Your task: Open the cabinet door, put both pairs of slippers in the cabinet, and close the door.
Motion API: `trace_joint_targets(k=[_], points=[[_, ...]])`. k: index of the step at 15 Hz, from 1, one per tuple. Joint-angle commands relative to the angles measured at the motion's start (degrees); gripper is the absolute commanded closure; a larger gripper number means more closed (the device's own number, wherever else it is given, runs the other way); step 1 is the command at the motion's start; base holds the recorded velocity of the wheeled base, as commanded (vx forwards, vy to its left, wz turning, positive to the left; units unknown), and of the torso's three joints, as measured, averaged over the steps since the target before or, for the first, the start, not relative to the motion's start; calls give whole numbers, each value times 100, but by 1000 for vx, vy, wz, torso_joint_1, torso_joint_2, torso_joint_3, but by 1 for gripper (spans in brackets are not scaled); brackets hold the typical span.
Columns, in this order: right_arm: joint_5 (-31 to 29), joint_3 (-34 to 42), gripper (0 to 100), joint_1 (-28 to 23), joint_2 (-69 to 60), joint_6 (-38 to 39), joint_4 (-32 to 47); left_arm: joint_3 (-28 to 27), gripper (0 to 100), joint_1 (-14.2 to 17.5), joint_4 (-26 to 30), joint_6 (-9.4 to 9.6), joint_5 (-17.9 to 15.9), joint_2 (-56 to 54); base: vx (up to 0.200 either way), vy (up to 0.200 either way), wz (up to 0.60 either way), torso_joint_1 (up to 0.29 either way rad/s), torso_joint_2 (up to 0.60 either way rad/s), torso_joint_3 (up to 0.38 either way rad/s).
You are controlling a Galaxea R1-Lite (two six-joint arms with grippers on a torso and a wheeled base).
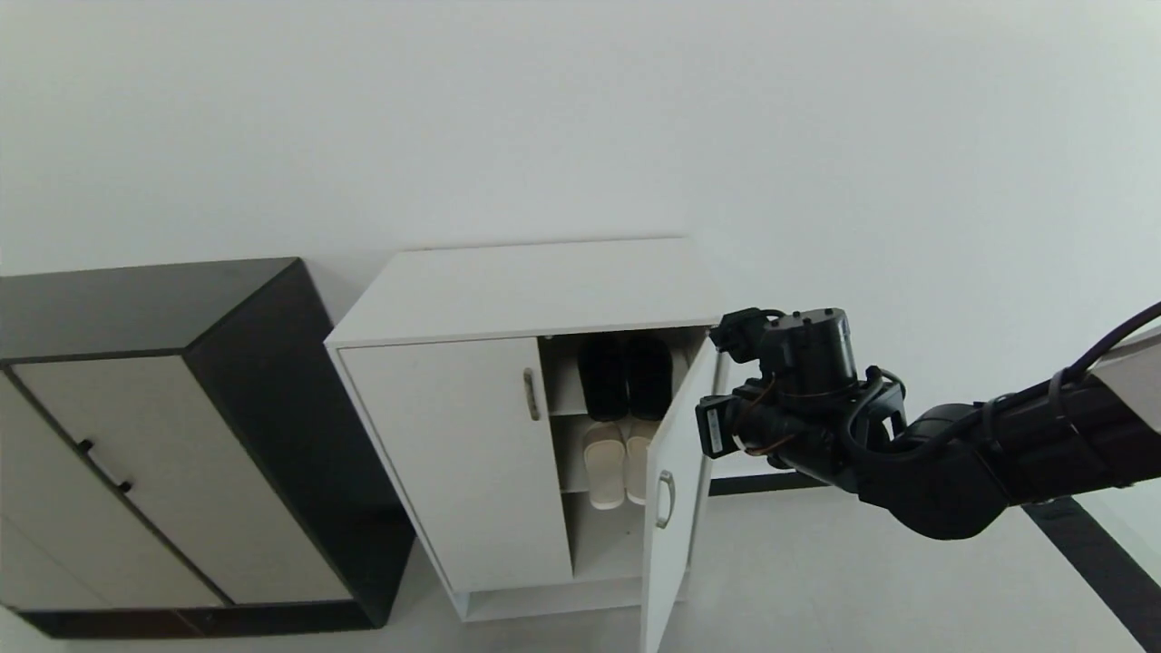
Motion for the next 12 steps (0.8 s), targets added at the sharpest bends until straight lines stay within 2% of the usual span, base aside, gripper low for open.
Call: trace_joint_targets(k=[1, 6, 8, 10, 12], points=[[-2, 30, 100, 0, -11, 6, -8, 0, 100, -2, 4, -5, 1, -1, 0, 0, 0, 0, 0, 0], [218, 504, 100, 0, -64, -47, -685, 0, 100, -2, -5, -5, 1, -1, 0, 0, 0, 0, 0, 0], [1123, 1049, 100, -132, -389, -170, -975, 0, 100, -2, -5, 4, 1, -1, 0, 0, 0, 0, 0, 0], [1449, 1383, 100, -220, -486, -179, -992, 0, 100, -2, -5, 4, 1, -1, 0, 0, 0, 0, 0, 0], [1642, 1620, 100, -290, -495, -284, -1045, 0, 100, -2, 4, 4, 1, -1, 200, 0, 0, 7, 2, 5]])
